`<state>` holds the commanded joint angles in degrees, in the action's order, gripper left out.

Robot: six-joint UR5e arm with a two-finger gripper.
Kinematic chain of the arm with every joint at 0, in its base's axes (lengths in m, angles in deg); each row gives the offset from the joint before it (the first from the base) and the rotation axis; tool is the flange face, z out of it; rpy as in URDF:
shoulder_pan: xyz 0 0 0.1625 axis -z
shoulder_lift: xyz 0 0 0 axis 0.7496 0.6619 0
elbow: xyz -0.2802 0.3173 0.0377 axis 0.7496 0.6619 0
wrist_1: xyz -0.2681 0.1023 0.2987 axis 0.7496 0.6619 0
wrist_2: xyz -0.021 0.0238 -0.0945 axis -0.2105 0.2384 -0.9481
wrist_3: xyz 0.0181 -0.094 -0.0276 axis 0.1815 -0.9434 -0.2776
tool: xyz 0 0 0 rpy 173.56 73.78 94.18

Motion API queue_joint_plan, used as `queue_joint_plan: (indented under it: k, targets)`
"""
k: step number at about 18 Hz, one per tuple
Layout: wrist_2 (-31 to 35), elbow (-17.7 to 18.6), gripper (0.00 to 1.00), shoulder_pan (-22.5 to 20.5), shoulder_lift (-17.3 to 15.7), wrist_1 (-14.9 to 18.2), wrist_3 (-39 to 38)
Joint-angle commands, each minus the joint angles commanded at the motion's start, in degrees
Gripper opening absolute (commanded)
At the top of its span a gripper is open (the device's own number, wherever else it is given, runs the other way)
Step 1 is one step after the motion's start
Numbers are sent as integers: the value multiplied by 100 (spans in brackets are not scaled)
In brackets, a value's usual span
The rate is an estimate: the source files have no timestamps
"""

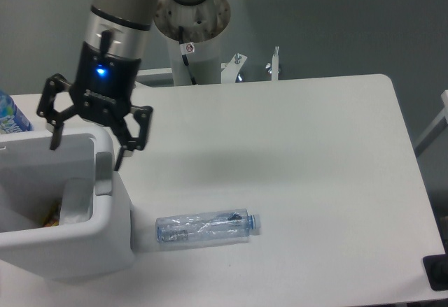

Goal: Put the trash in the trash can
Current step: 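Move the gripper over the blue-capped water bottle's cap end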

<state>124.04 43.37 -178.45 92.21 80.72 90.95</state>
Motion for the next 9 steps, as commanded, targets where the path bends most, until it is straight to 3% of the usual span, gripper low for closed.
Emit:
queue_joint_plan:
  k: [4,9]
  targets:
    - [561,0,100,-457,193,-35,498]
    - [1483,149,100,-756,623,26,2799]
